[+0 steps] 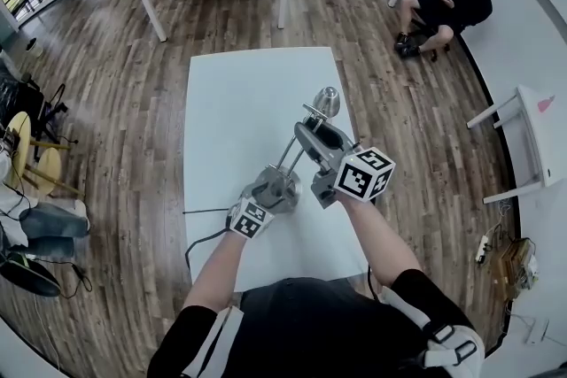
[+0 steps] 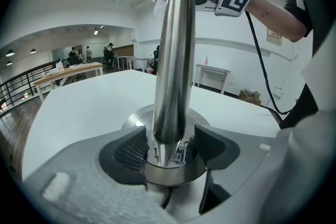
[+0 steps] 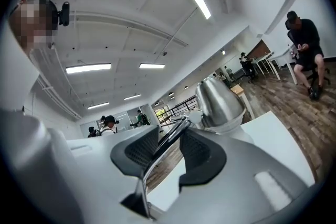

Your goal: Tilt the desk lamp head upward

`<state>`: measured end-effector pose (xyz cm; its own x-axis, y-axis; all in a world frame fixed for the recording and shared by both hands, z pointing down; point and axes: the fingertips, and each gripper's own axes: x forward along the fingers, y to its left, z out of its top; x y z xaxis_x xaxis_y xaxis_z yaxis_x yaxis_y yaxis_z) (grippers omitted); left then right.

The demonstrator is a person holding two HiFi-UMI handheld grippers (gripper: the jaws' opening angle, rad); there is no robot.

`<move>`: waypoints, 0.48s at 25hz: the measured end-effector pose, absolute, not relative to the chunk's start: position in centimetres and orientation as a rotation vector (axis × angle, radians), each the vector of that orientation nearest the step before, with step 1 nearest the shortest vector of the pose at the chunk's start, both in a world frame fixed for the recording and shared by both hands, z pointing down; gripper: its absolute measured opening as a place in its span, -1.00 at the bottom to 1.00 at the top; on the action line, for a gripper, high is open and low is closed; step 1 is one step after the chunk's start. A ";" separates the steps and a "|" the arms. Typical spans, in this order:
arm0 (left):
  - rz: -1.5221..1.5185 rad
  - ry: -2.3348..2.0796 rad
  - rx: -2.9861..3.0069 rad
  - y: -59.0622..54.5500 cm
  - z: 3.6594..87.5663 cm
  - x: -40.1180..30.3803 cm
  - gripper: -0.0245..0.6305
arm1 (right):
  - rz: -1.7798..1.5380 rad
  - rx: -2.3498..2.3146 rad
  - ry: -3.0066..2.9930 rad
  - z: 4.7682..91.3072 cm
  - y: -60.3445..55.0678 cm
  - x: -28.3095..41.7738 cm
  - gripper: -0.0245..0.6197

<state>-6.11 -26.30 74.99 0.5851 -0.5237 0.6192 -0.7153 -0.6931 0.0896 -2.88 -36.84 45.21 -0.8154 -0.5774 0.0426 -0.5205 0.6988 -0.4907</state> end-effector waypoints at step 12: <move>0.796 -0.979 2.478 -26.3 73.9 -6.0 -0.04 | -0.509 -0.883 2.877 43.2 -35.1 -3.8 -0.54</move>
